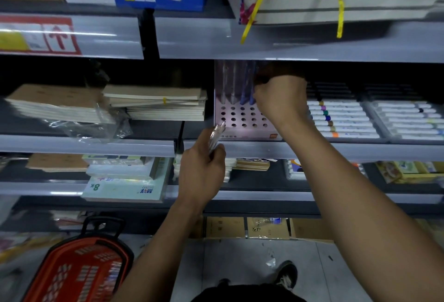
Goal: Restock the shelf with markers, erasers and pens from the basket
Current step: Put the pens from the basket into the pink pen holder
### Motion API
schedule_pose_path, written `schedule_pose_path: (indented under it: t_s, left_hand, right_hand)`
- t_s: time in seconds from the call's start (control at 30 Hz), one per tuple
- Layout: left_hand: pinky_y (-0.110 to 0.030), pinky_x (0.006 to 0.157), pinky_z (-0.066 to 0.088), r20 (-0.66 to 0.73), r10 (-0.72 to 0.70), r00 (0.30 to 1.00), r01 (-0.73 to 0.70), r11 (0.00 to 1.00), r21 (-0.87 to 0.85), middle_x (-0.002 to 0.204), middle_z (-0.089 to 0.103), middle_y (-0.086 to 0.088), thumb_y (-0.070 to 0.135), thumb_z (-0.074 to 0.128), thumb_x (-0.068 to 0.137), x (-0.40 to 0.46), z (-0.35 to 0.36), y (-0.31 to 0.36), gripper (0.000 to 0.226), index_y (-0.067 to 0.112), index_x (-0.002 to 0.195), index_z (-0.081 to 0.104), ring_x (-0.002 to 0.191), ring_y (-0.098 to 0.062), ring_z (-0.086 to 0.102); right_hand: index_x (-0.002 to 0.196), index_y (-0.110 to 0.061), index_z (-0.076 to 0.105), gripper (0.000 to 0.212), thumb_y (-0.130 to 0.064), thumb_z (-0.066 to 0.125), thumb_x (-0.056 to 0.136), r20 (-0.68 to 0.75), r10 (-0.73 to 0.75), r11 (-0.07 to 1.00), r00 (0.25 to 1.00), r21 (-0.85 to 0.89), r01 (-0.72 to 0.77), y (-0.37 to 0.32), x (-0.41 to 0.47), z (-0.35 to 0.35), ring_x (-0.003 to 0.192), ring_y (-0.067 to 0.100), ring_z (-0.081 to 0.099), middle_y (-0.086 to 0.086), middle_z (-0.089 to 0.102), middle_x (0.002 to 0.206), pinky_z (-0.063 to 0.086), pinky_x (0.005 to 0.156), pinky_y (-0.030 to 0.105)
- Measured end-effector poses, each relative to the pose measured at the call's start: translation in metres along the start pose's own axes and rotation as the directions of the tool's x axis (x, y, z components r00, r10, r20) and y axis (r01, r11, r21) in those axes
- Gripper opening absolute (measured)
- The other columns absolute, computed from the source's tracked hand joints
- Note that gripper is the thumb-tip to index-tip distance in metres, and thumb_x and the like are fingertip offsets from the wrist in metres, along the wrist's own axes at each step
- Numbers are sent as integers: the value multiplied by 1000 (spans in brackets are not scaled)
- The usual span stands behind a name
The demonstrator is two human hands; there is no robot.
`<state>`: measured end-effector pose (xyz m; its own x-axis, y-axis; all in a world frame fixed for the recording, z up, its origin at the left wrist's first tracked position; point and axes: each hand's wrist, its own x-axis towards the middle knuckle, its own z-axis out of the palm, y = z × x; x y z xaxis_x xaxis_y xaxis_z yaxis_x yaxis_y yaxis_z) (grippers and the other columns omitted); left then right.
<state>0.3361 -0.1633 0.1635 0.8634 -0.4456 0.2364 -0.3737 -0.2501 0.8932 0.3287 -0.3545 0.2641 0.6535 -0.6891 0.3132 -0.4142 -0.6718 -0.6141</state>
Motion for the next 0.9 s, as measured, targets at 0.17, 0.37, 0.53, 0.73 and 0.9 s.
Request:
schedule_pose_path:
  t_s: [0.17, 0.37, 0.53, 0.73, 0.9]
  left_hand:
    - [-33, 49, 36, -7, -18, 1000, 16, 971, -240, 62, 48, 7, 34, 45, 105, -2, 2, 6, 15, 29, 115, 56, 54, -8, 41]
    - [-25, 46, 33, -8, -80, 997, 67, 882, -466, 62, 49, 0, 16, 45, 108, 0, 0, 13, 11, 15, 97, 46, 51, -11, 37]
    - [-22, 41, 33, 1, -100, 995, 84, 832, -548, 71, 51, -2, 17, 37, 114, -2, 3, 17, 25, -5, 106, 48, 45, -11, 37]
    - [-28, 46, 39, 17, -20, 1000, 26, 866, -500, 69, 53, -11, 25, 41, 113, -8, 6, 22, 31, -2, 111, 54, 50, -20, 45]
    - [-41, 57, 46, -1, 7, 1000, -7, 879, -477, 89, 64, -21, 22, 46, 111, -12, 7, 23, 19, 7, 113, 57, 67, -34, 56]
  right_hand:
    - [67, -4, 68, 24, -10, 64, 90, -45, -43, 999, 998, 28, 44, 4, -3, -3, 50, 20, 57, 7, 63, 62, 33, 40, 20]
    - [89, -11, 76, 17, -26, 70, 94, -161, -47, 998, 986, 41, 54, 13, -36, 3, 74, 22, 69, 5, 76, 84, 54, 66, 30]
    - [93, -19, 76, 11, -14, 66, 93, -67, -174, 946, 983, 268, 185, 17, -83, 11, 71, 6, 66, -9, 74, 84, 56, 70, 30]
    - [110, -23, 76, 15, -26, 69, 98, 147, -181, 846, 973, 528, 77, 18, -119, 25, 87, 8, 68, -13, 73, 93, 57, 77, 33]
    - [108, -24, 75, 15, -29, 72, 95, 166, -129, 808, 978, 590, 6, 20, -125, 24, 82, 11, 67, -9, 72, 87, 58, 73, 33]
